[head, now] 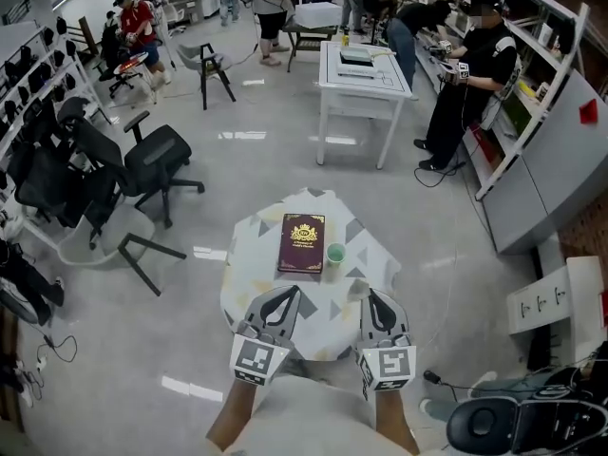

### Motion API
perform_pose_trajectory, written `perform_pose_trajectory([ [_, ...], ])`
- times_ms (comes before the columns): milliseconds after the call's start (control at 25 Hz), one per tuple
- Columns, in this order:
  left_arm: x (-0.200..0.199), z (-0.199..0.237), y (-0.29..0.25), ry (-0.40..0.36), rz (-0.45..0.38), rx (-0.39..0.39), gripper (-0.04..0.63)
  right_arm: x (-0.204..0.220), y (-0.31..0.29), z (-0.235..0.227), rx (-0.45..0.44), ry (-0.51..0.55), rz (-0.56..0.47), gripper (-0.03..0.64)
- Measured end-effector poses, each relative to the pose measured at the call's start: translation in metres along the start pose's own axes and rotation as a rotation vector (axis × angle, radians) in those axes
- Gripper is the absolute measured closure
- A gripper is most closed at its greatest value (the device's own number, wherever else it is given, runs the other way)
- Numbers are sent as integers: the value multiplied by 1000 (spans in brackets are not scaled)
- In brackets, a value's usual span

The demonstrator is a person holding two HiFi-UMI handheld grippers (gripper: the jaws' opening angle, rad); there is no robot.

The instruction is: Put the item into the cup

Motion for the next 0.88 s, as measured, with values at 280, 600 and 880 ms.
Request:
perform_pose_trajectory([
  [280,-1,35,-19,12,-3,27,583,-9,-33,6,25,4,18,612],
  [600,3,72,-34,34,-5,60,583,-20,-63,18,52,3,40,612],
  [880,10,102,-46,57,-4,86,583,-23,-82,29,85,16,81,612],
])
Point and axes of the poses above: the fingertips, and each gripper's own axes: y backward along the fingers, z to its left, x out of its underside, the point moved 6 cm from there along y, backward along the fingers, and after that the axes turned 9 degrees about z, right-handed, at the moved point
